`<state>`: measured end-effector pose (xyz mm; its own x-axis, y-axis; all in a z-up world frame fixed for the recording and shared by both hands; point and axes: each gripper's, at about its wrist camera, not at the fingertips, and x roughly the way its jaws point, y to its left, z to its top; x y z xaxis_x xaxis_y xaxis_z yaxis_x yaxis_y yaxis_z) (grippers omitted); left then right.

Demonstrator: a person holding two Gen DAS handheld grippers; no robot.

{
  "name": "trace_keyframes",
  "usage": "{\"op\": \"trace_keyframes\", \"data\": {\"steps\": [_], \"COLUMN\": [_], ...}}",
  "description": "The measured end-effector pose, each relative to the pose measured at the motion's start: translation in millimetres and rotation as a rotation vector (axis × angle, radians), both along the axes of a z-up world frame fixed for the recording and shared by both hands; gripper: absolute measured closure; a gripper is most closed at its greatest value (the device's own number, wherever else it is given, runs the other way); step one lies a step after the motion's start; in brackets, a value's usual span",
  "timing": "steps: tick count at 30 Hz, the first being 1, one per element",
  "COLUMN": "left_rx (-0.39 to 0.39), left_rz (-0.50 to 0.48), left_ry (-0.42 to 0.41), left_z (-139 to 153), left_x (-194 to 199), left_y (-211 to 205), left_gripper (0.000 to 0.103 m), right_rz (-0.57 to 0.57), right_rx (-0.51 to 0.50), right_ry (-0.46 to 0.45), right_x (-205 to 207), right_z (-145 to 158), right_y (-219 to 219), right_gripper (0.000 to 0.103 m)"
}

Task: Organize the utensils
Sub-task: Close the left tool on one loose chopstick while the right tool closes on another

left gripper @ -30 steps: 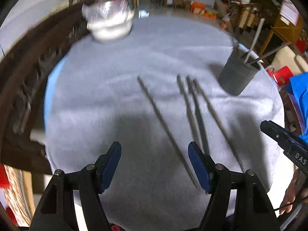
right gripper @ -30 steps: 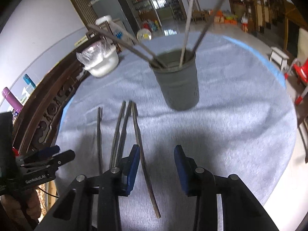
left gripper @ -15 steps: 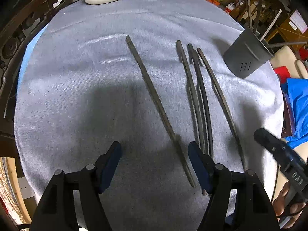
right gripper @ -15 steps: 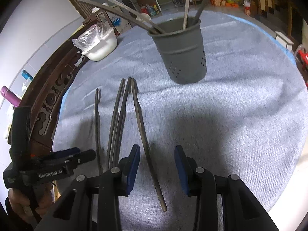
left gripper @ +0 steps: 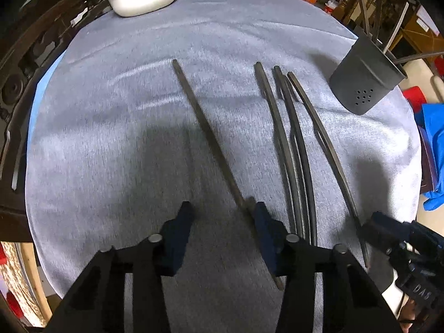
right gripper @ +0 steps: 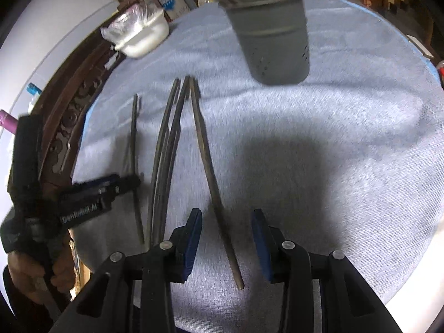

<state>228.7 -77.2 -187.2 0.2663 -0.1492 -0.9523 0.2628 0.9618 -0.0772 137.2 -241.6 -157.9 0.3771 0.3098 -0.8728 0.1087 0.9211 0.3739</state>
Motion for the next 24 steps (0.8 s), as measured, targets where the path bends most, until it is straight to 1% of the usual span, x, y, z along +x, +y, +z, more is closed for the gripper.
{"op": "trace_keyframes", "data": {"steps": [1, 3, 6, 8, 9, 10, 14, 17, 20, 21, 22, 24], "left_rx": [-0.004, -0.003, -0.003, -0.025, -0.034, -0.043, -0.053, -0.047, -0.05, -0.052, -0.055, -0.074], "left_rz": [-0.006, -0.015, -0.048, -0.077, -0.091, -0.11, -0.201, -0.261, -0.336, -0.356, -0.371, -0.361], "left_ry": [-0.006, -0.015, -0.022, -0.012, -0.007, 0.001, 0.024, 0.02, 0.021, 0.025, 0.03, 0.052], "left_z": [0, 0, 2, 3, 3, 4, 6, 9, 11, 11, 12, 13], "left_x": [2, 5, 6, 6, 6, 5, 0, -8, -20, -23, -24, -20], "left_y": [0, 1, 7, 13, 16, 19, 27, 32, 33, 34, 36, 41], "left_gripper": [0.064, 0.076, 0.086, 0.09, 0.09, 0.09, 0.09, 0.09, 0.09, 0.09, 0.09, 0.089], "right_rz": [0.005, 0.01, 0.015, 0.021, 0.021, 0.013, -0.047, -0.084, -0.069, -0.052, -0.029, -0.032], "right_rx": [-0.014, -0.037, -0.061, -0.069, -0.06, -0.045, 0.093, 0.187, 0.298, 0.306, 0.293, 0.26], "right_ry": [0.007, -0.002, 0.0, 0.005, 0.015, 0.023, 0.081, 0.125, 0.168, 0.169, 0.162, 0.134], "right_x": [0, -1, -1, 0, 0, 0, 0, -1, -3, -4, -4, -5], "right_z": [-2, -2, -2, -1, -2, -3, -9, -14, -19, -18, -15, -8], "right_y": [2, 5, 8, 10, 10, 9, 1, -6, -6, -4, 0, 0], "right_gripper": [0.062, 0.062, 0.063, 0.071, 0.079, 0.082, 0.085, 0.085, 0.085, 0.085, 0.084, 0.084]}}
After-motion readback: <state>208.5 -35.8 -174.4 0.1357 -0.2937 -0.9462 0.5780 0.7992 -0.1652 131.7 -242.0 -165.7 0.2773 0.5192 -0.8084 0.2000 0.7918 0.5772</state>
